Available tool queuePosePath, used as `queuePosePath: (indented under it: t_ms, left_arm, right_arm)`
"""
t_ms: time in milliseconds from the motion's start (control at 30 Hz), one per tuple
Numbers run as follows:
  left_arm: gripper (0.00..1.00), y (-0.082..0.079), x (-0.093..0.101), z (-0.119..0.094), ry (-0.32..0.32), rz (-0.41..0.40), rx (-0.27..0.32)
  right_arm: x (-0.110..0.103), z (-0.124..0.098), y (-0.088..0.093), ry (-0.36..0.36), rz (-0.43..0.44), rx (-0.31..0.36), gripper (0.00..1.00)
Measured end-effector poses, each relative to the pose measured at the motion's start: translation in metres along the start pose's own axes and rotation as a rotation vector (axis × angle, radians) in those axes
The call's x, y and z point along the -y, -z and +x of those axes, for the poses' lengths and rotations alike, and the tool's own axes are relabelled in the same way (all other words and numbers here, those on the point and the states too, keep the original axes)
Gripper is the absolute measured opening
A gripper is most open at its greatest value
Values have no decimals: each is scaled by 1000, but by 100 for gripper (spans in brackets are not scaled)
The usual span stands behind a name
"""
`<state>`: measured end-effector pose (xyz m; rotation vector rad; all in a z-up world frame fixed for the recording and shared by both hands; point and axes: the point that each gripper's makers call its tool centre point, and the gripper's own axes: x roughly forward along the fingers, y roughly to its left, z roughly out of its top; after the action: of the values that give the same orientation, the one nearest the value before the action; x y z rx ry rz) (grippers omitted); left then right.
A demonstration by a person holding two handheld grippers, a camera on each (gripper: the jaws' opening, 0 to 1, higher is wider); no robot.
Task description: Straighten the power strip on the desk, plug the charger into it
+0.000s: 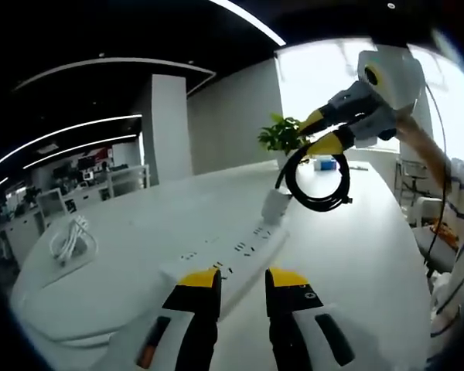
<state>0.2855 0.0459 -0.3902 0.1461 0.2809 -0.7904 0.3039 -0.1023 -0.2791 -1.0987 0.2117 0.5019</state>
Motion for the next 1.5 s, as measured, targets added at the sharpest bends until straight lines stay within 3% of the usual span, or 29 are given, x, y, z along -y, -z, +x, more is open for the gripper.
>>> queuePosePath:
  t_ms: [267, 300, 467, 533, 633, 733, 833, 900, 967, 1167, 1367, 1500]
  left_arm:
    - [23, -2, 0, -1, 8, -18, 18]
    - [23, -3, 1, -1, 10, -19, 21]
    - [22, -3, -1, -1, 3, -17, 29]
    - [22, -6, -2, -2, 2, -40, 50]
    - [22, -11, -4, -4, 0, -58, 81]
    - [22, -19, -4, -6, 8, -95, 134]
    - [21, -27, -5, -9, 14, -128, 177]
    - [20, -34, -5, -11, 29, -211, 210]
    - [20, -33, -3, -13, 65, -253, 203]
    - [20, -26, -8, -11, 21, -192, 170]
    - [21, -25, -6, -11, 25, -189, 164]
    - [21, -24, -8, -11, 15, -187, 163]
  right_arm:
    - [8, -16, -2, 13, 49, 86, 18]
    - [9, -18, -5, 8, 87, 122, 19]
    - [20, -24, 5, -3, 188, 168, 19]
    - [23, -25, 10, -8, 217, 187, 19]
    - [20, -26, 9, -57, 308, 281, 18]
    - [17, -24, 13, -103, 365, 313, 18]
    - [15, -15, 26, -128, 393, 293, 18]
    - [14, -12, 26, -147, 425, 322, 18]
    - [17, -10, 28, -154, 457, 335, 18]
    - [21, -7, 35, -177, 510, 352, 17]
    - [-5, 13, 56, -248, 419, 260, 18]
    - [-18, 26, 55, -306, 354, 241, 19]
